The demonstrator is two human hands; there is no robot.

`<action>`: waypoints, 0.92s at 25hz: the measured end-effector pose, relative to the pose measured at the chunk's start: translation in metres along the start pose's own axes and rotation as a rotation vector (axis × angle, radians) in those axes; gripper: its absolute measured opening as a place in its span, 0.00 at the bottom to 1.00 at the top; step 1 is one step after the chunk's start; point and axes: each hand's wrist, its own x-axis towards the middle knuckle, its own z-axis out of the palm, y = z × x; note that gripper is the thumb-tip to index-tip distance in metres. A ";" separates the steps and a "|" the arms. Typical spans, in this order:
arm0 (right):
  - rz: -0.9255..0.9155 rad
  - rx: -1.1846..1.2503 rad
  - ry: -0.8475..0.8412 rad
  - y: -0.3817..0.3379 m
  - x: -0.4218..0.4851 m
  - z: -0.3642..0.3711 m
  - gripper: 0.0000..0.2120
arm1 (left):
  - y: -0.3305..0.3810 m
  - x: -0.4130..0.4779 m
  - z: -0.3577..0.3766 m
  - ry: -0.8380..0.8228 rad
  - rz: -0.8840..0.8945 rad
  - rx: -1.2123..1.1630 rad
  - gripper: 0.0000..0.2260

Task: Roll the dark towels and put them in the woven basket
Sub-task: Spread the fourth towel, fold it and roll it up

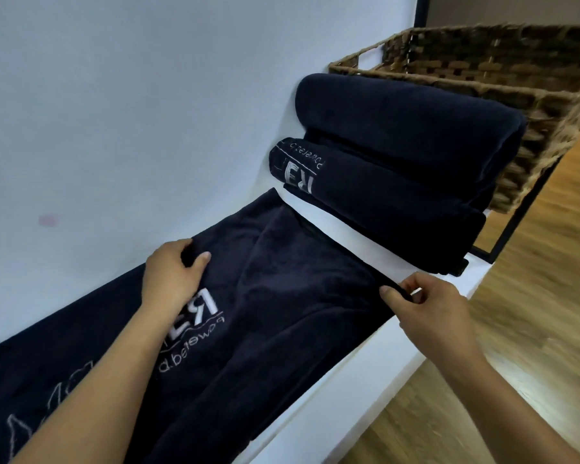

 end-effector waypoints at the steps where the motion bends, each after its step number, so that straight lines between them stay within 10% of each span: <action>1: -0.012 0.002 -0.011 0.000 0.001 -0.001 0.10 | -0.005 0.003 0.005 0.049 -0.001 -0.030 0.16; 12: -0.064 -0.043 -0.060 -0.004 0.011 -0.003 0.05 | -0.016 0.039 0.009 0.255 0.299 0.286 0.05; 17: -0.019 0.121 0.088 -0.002 0.012 -0.001 0.07 | -0.012 0.016 0.016 -0.161 0.412 0.049 0.21; 23: 0.060 0.314 0.236 0.009 0.001 0.000 0.08 | -0.022 0.009 0.010 -0.437 0.538 0.315 0.38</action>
